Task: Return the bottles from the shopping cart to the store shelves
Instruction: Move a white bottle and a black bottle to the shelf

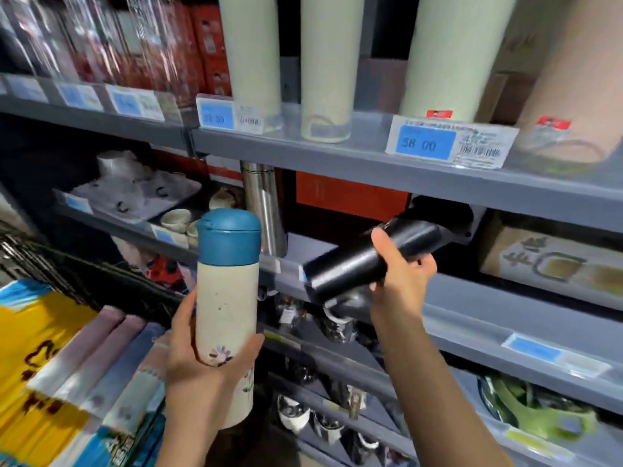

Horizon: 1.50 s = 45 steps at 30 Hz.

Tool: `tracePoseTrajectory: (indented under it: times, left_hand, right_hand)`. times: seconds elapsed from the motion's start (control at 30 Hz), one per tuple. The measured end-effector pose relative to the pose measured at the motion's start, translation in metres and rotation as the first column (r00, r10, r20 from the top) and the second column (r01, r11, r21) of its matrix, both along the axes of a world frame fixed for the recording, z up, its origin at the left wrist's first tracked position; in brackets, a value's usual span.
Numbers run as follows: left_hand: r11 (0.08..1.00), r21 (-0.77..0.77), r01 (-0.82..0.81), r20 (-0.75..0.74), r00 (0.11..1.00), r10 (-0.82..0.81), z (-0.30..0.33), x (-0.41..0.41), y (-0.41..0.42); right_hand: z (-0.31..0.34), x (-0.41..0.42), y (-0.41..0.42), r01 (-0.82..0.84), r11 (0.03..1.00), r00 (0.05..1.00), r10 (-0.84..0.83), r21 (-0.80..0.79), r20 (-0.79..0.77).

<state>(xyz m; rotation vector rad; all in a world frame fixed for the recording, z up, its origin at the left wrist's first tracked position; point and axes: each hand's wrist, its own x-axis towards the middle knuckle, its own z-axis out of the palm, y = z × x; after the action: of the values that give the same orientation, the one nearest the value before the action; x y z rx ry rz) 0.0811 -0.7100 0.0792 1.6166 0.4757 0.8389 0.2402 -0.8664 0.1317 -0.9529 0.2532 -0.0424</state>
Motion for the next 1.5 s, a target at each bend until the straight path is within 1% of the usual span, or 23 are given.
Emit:
tracePoseTrajectory:
  times: [0.07, 0.1, 0.23, 0.33, 0.4, 0.5, 0.57, 0.6, 0.67, 0.73, 0.8, 0.87, 1.0, 1.1, 1.17, 1.2, 1.23, 1.3, 1.33, 1.37, 1.43, 1.47, 1.5]
  left_hand:
    - [1.000, 0.008, 0.001, -0.015, 1.000, -0.001, 0.005, -0.005, 0.003]
    - [1.000, 0.007, 0.001, -0.024, 1.000, -0.001, 0.008, -0.008, 0.004]
    - [1.000, -0.021, -0.004, -0.027, 1.000, 0.003, 0.010, -0.014, 0.007]
    - [0.998, -0.063, -0.004, -0.024, 1.000, 0.003, 0.010, -0.019, 0.009]
    - [0.997, -0.073, -0.006, -0.017, 1.000, 0.005, 0.009, -0.021, 0.009]
    - [0.994, -0.108, 0.003, -0.020, 1.000, -0.005, 0.010, -0.023, 0.006]
    - [0.990, -0.144, 0.014, -0.019, 1.000, -0.017, 0.011, -0.024, 0.005]
    - [0.989, -0.144, 0.020, -0.021, 1.000, -0.023, 0.011, -0.025, 0.004]
    - [0.993, -0.114, 0.034, -0.025, 0.999, -0.037, 0.011, -0.024, 0.004]
    - [0.996, -0.079, 0.029, -0.026, 0.999, -0.031, 0.011, -0.025, 0.004]
    - [0.999, -0.037, 0.014, -0.026, 1.000, -0.015, 0.012, -0.026, 0.004]
    - [1.000, -0.002, -0.011, -0.025, 1.000, 0.011, 0.010, -0.029, 0.006]
    - [0.999, 0.001, -0.047, -0.033, 0.998, 0.047, 0.004, -0.033, 0.012]
    - [0.998, -0.041, -0.046, -0.031, 0.999, 0.045, 0.000, -0.034, 0.011]
    - [0.998, -0.034, -0.043, -0.045, 0.998, 0.042, -0.002, -0.033, 0.008]
    - [0.999, -0.022, -0.040, -0.055, 0.998, 0.039, -0.001, -0.033, 0.006]
    - [0.999, -0.007, -0.033, -0.063, 0.997, 0.032, -0.002, -0.032, 0.005]
    - [0.999, 0.045, -0.008, -0.077, 0.997, 0.011, -0.004, -0.028, 0.003]
    - [0.996, 0.084, 0.013, -0.089, 0.996, -0.005, -0.003, -0.026, 0.001]
    - [0.992, 0.120, 0.033, -0.097, 0.995, -0.021, -0.002, -0.022, -0.001]
    - [0.983, 0.163, 0.085, -0.119, 0.991, -0.066, -0.001, -0.012, -0.010]
    - [0.979, 0.164, 0.125, -0.149, 0.984, -0.101, -0.002, -0.006, -0.017]
    - [0.974, 0.163, 0.160, -0.167, 0.977, -0.133, 0.002, 0.000, -0.027]
  right_hand:
    - [0.004, 0.018, 0.010, 0.094, 0.994, 0.994, -0.091, 0.061, -0.055]
    - [0.004, 0.025, 0.014, 0.128, 0.990, 0.990, -0.124, 0.061, -0.066]
    - [0.002, 0.035, 0.031, 0.210, 0.975, 0.976, -0.213, -0.069, -0.047]
    - [-0.003, 0.040, 0.041, 0.208, 0.964, 0.978, -0.205, -0.165, 0.038]
    - [-0.004, 0.041, 0.047, 0.176, 0.956, 0.983, -0.156, -0.236, 0.100]
    - [-0.010, 0.041, 0.055, 0.162, 0.911, 0.980, -0.103, -0.380, 0.170]
    - [-0.013, 0.042, 0.059, 0.162, 0.849, 0.977, -0.066, -0.503, 0.203]
    - [-0.013, 0.044, 0.061, 0.160, 0.803, 0.976, -0.042, -0.574, 0.213]
    - [-0.013, 0.046, 0.066, 0.161, 0.684, 0.973, 0.009, -0.711, 0.229]
    - [-0.014, 0.048, 0.072, 0.170, 0.571, 0.966, 0.067, -0.803, 0.252]
    - [-0.015, 0.049, 0.078, 0.184, 0.479, 0.954, 0.125, -0.858, 0.274]
    - [-0.016, 0.051, 0.081, 0.194, 0.409, 0.952, 0.141, -0.892, 0.271]
    - [-0.017, 0.052, 0.081, 0.210, 0.342, 0.953, 0.136, -0.916, 0.269]
    - [-0.021, 0.054, 0.080, 0.203, 0.348, 0.951, 0.154, -0.915, 0.269]
    - [-0.024, 0.053, 0.079, 0.175, 0.361, 0.954, 0.167, -0.916, 0.248]
    - [-0.024, 0.049, 0.076, 0.173, 0.385, 0.952, 0.169, -0.907, 0.254]
    - [-0.025, 0.042, 0.069, 0.177, 0.429, 0.948, 0.168, -0.886, 0.271]
    - [-0.023, 0.019, 0.049, 0.192, 0.550, 0.930, 0.163, -0.813, 0.330]
    - [-0.024, 0.005, 0.036, 0.172, 0.614, 0.925, 0.170, -0.771, 0.341]
    - [-0.026, -0.009, 0.022, 0.126, 0.662, 0.924, 0.193, -0.739, 0.330]
    - [-0.033, -0.037, -0.002, -0.038, 0.717, 0.923, 0.292, -0.696, 0.251]
    - [-0.036, -0.051, -0.011, -0.140, 0.719, 0.911, 0.362, -0.680, 0.195]
    - [-0.037, -0.063, -0.017, -0.232, 0.699, 0.888, 0.436, -0.676, 0.146]
